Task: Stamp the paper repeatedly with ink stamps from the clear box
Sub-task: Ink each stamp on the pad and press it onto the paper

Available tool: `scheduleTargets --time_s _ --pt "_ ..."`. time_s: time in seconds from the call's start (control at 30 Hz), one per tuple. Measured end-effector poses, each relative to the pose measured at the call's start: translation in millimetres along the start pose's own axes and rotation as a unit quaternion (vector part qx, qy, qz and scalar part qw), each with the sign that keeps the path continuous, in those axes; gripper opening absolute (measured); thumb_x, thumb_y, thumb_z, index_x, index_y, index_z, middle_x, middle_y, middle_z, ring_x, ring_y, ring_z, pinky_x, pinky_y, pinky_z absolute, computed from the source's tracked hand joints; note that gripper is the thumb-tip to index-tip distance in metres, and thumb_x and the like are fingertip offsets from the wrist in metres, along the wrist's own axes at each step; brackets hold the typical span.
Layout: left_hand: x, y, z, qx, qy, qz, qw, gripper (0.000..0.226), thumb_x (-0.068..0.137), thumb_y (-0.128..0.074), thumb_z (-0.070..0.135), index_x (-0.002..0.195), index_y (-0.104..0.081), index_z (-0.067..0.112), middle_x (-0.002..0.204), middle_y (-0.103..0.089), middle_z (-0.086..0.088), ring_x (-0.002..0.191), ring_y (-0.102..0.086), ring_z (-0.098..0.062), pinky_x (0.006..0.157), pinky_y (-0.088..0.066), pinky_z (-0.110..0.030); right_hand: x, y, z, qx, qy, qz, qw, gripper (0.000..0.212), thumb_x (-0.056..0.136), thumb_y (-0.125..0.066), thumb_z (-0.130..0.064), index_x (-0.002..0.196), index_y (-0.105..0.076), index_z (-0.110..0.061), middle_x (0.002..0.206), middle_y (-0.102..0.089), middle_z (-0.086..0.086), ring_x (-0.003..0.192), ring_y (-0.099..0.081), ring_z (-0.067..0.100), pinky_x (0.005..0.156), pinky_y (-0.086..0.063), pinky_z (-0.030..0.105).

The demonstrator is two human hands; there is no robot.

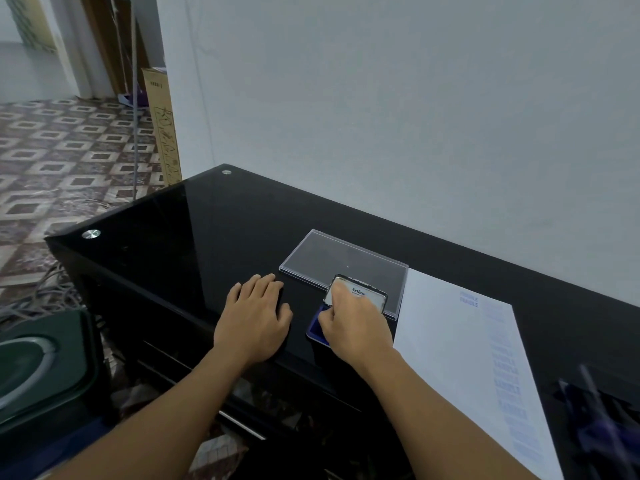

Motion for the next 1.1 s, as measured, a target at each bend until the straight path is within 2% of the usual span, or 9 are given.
scheduleTargets --time_s 0.1,0.33,0.47,0.6,0.77,0.87,0.97,1.03,1.1 --pt "-0.3 0.5 0.4 -0.003 0.0 0.003 1.0 0.052 0.099 -0.034 0.044 0.148 -0.037 0.025 0.159 -0.029 0.005 0.149 -0.019 -0.015 0.122 -0.011 -0.04 0.3 1.6 -1.2 -0.001 -0.001 0.002 1.0 0.014 0.1 -0.048 -0.027 0.094 -0.035 -0.024 0.1 -0.069 0.008 0.079 -0.05 0.024 0.062 -0.038 0.031" --pt "0.9 1.4 0.3 -0.004 0.001 -0.002 1.0 0.052 0.1 -0.033 0.044 0.148 -0.036 0.026 0.159 -0.028 0.006 0.149 -0.018 -0.015 0.123 -0.011 -0.04 10.3 1.5 0.7 0.017 -0.018 -0.016 1.0 0.012 0.099 -0.051 -0.028 0.096 -0.039 -0.025 0.103 -0.069 0.005 0.082 -0.052 0.02 0.065 -0.044 0.03" --pt "0.8 1.0 0.7 -0.004 -0.002 0.0 1.0 0.052 0.1 -0.034 0.044 0.148 -0.037 0.026 0.159 -0.029 0.006 0.149 -0.018 -0.015 0.123 -0.012 -0.041 7.1 -2.0 3.2 0.015 -0.013 -0.006 1.0 0.012 0.1 -0.049 -0.028 0.097 -0.038 -0.025 0.099 -0.07 0.004 0.08 -0.055 0.02 0.059 -0.042 0.027" --pt "0.2 0.6 0.3 -0.009 0.001 0.005 1.0 0.052 0.099 -0.035 0.044 0.148 -0.038 0.025 0.159 -0.03 0.006 0.149 -0.02 -0.015 0.123 -0.013 -0.041 3.9 -5.4 4.6 0.016 -0.013 0.008 1.0 0.008 0.099 -0.047 -0.03 0.103 -0.042 -0.025 0.098 -0.07 0.004 0.09 -0.065 0.024 0.069 -0.058 0.035" --pt "1.2 1.3 0.9 -0.016 0.001 -0.005 1.0 0.051 0.099 -0.037 0.043 0.147 -0.039 0.025 0.159 -0.03 0.006 0.149 -0.02 -0.016 0.122 -0.013 -0.041 -0.1 -0.5 7.3 0.022 0.001 -0.001 1.0 0.006 0.102 -0.046 -0.029 0.106 -0.043 -0.024 0.106 -0.07 0.004 0.096 -0.066 0.022 0.073 -0.056 0.032" --pt "5.7 6.7 3.3 -0.024 0.006 -0.025 0.999 0.049 0.099 -0.041 0.04 0.145 -0.041 0.023 0.157 -0.033 0.005 0.147 -0.023 -0.016 0.121 -0.014 -0.041 -5.2 9.7 18.1 0.043 0.006 -0.007 0.999 0.01 0.103 -0.047 -0.028 0.095 -0.041 -0.027 0.106 -0.07 0.002 0.093 -0.064 0.018 0.069 -0.055 0.029" --pt "14.1 15.6 15.8 -0.046 0.011 -0.04 0.998 0.045 0.097 -0.046 0.037 0.139 -0.048 0.02 0.148 -0.044 0.002 0.139 -0.035 -0.019 0.116 -0.026 -0.041 -12.0 22.2 38.7 0.048 0.009 -0.005 0.999 0.017 0.102 -0.048 -0.032 0.088 -0.04 -0.029 0.106 -0.068 -0.001 0.084 -0.059 0.013 0.061 -0.053 0.026" --pt "18.6 19.9 33.4 -0.055 -0.001 -0.042 0.998 0.043 0.096 -0.045 0.037 0.136 -0.048 0.02 0.144 -0.048 0.0 0.135 -0.039 -0.021 0.113 -0.032 -0.042 -17.5 32.3 55.3 0.045 0.002 -0.003 0.999 0.019 0.102 -0.047 -0.032 0.086 -0.039 -0.027 0.094 -0.064 -0.003 0.074 -0.056 0.011 0.054 -0.045 0.023" --pt "23.5 21.0 56.2 -0.057 -0.03 -0.049 0.997 0.043 0.097 -0.044 0.037 0.136 -0.048 0.019 0.144 -0.048 -0.001 0.134 -0.04 -0.021 0.112 -0.032 -0.041 -22.8 42.9 74.5 0.04 -0.02 0.007 0.999 0.017 0.101 -0.048 -0.031 0.088 -0.043 -0.021 0.083 -0.062 -0.003 0.07 -0.057 0.015 0.056 -0.049 0.032"
Point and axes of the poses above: each hand's wrist, its own x-axis towards the middle knuckle, its own y-axis out of the back of the hand, z = x × y, the point moved 1 cm from there along x, towards the middle knuckle
